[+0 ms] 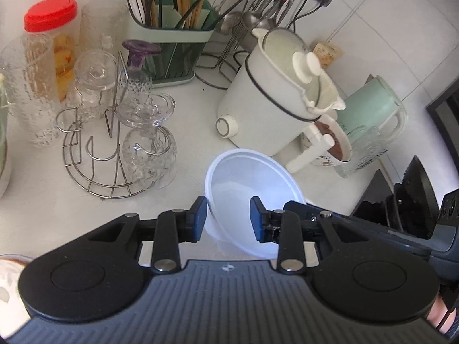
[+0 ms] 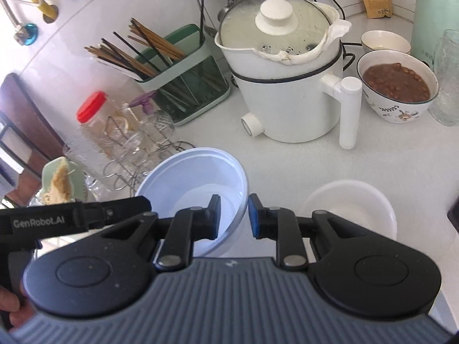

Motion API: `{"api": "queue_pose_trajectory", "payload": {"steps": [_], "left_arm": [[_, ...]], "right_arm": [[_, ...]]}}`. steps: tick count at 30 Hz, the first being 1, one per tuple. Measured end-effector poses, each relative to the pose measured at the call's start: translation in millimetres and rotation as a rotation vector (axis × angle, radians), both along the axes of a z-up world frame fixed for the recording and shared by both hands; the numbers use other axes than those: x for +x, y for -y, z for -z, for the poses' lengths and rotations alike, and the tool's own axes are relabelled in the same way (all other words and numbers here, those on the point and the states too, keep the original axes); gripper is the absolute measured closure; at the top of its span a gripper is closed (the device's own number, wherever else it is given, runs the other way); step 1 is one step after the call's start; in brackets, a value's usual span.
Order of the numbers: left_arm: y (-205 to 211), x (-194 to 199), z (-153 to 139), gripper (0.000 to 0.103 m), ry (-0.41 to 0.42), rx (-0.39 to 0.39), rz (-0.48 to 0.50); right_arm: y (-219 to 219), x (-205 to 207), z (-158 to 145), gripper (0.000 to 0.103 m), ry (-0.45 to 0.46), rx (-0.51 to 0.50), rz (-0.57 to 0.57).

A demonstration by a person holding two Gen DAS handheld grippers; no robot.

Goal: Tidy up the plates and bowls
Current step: 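Lift the second white bowl and lower it into the first white bowl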

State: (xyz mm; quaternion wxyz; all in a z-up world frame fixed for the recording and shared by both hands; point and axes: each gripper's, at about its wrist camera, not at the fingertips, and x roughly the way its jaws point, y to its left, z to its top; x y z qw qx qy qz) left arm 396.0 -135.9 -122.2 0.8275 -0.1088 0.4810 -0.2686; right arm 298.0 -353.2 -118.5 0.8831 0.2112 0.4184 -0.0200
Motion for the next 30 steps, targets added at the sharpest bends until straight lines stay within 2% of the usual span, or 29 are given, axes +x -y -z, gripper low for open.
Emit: {"api": "queue_pose_trajectory", "payload": {"steps": [13, 22, 30], "left_arm": [[-30, -19, -25, 0.066, 0.047, -0.015, 0.009], [-46, -34, -18, 0.066, 0.008, -0.019, -0.011], [-65, -46, -11, 0.065, -0.019, -0.004, -0.035]], "right_arm": [[-25, -20, -15, 0.079, 0.03, 0.026, -0.004], [-33, -27, -13, 0.079, 0.014, 0.057, -0.025], [-47, -31, -3, 0.079, -0.037, 0.082, -0.071]]}}
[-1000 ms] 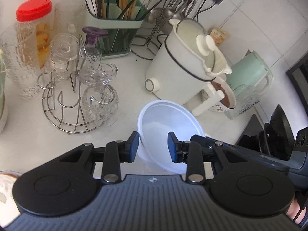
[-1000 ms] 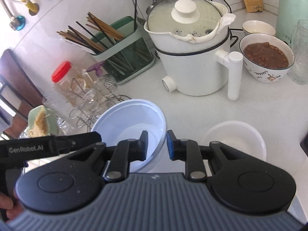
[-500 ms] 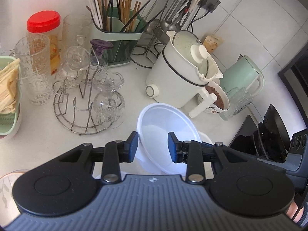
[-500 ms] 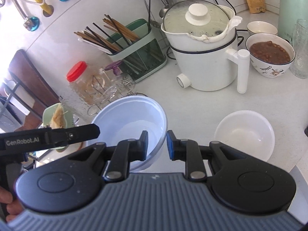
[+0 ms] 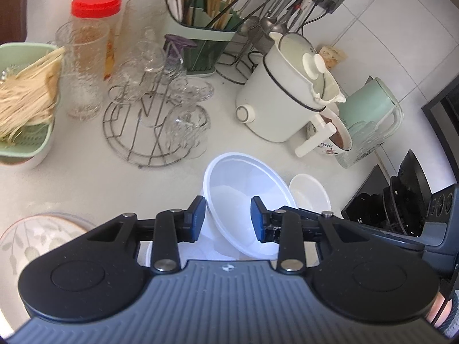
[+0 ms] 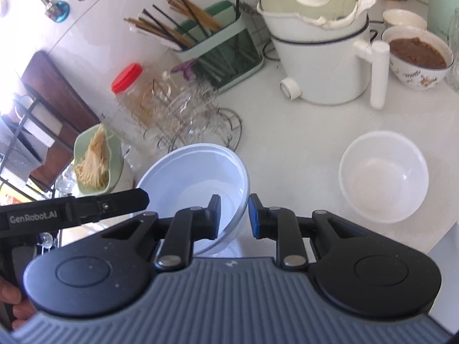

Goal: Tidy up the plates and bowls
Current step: 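Lift the second white bowl and lower it into the first white bowl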

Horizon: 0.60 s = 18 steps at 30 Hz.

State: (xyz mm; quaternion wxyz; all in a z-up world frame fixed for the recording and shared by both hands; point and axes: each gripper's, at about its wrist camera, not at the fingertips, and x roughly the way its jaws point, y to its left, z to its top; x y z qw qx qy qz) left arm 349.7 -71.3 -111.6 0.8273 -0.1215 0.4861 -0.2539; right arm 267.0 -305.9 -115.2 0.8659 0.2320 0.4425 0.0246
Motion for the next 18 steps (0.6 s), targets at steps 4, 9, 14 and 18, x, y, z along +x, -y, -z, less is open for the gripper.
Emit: {"api": "queue_pose_trajectory", "payload": {"steps": [4, 9, 14, 18], "left_arm": [[-8, -6, 4, 0.065, -0.01, 0.001, -0.007], [-16, -14, 13, 0.065, -0.035, 0.013, -0.01], [-24, -16, 24, 0.065, -0.077, 0.032, -0.028], [-31, -17, 33, 0.065, -0.1, 0.056, -0.033]], "right_arm": [[-7, -1, 4, 0.079, -0.023, 0.004, -0.014], [-16, -5, 10, 0.079, -0.062, 0.003, -0.03], [-22, -6, 16, 0.079, -0.078, 0.025, -0.032], [-32, -4, 23, 0.079, -0.103, 0.012, -0.053]]}}
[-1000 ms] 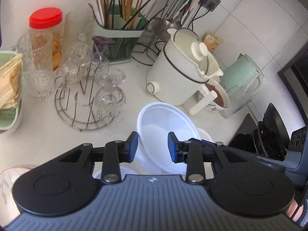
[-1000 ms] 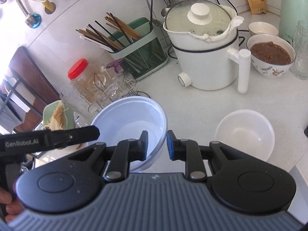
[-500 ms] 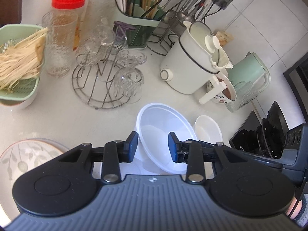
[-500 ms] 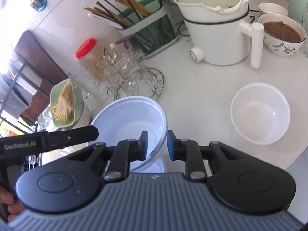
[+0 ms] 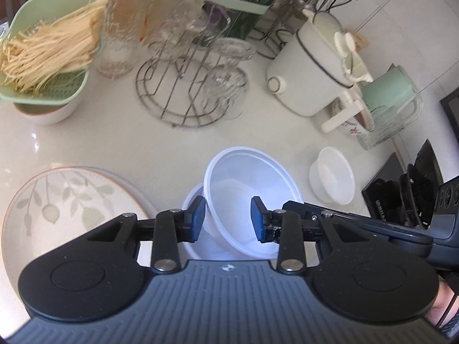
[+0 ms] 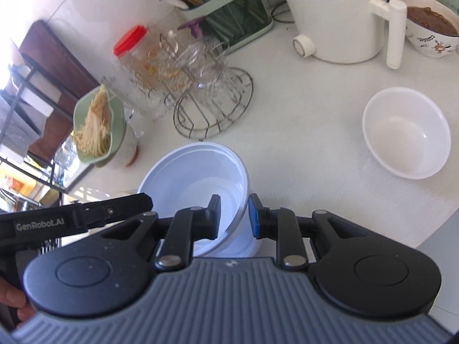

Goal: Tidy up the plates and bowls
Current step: 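Lift the second white bowl and lower it into the first white bowl, then open both grippers and raise them from the nested bowls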

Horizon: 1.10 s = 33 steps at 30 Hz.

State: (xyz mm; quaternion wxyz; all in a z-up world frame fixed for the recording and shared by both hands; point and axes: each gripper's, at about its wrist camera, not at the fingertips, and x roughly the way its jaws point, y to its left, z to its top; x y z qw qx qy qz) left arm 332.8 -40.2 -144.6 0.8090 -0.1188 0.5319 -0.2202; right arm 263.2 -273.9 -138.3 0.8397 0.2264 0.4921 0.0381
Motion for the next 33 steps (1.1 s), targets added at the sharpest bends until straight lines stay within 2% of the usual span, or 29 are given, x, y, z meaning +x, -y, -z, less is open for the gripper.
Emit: {"api": "queue_pose_trajectory", "payload": {"steps": [10, 13, 23, 27, 33], "left_arm": [[-4, -1, 12, 0.065, -0.037, 0.04, 0.027], [-4, -4, 6, 0.065, -0.018, 0.06, 0.026], [4, 0, -32, 0.065, 0.082, 0.041, 0.031], [12, 0, -45, 0.065, 0.131, 0.065, 0.058], [21, 0, -63, 0.065, 0.18, 0.059, 0.082]], "right_arm": [[-12, 3, 11, 0.078, -0.04, -0.022, -0.024], [-13, 4, 8, 0.078, -0.043, -0.039, -0.009], [-6, 2, -30, 0.078, 0.086, -0.103, 0.035], [-3, 0, -47, 0.077, 0.144, -0.139, 0.047], [4, -2, -63, 0.077, 0.202, -0.176, 0.062]]}}
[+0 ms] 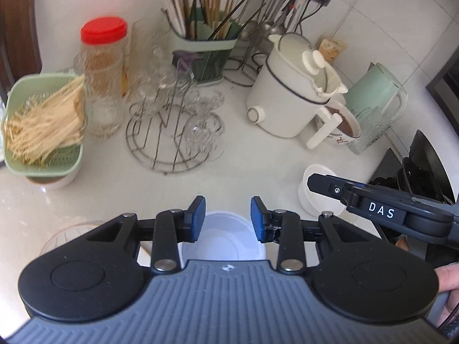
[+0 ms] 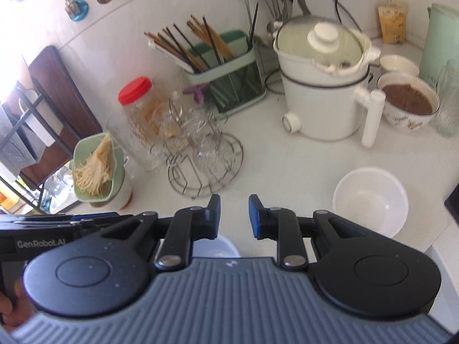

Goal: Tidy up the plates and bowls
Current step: 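Open both grippers and raise them from the nested bowls, then move both grippers to the rim of the white ceramic bowl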

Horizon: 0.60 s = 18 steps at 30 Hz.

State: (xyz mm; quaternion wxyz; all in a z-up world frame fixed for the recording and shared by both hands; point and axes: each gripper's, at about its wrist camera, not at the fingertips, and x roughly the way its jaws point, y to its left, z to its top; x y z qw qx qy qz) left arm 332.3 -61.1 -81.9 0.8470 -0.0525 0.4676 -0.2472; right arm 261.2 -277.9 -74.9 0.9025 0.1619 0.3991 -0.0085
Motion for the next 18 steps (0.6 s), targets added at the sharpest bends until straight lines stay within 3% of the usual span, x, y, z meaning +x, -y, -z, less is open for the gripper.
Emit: {"api": "queue_pose_trajectory", "payload": {"steps": [18], "left_arm": [[47, 8, -12, 0.065, 0.043, -0.028, 0.068]], "right_arm": [[39, -12, -3, 0.077, 0.044, -0.029, 0.11]]}}
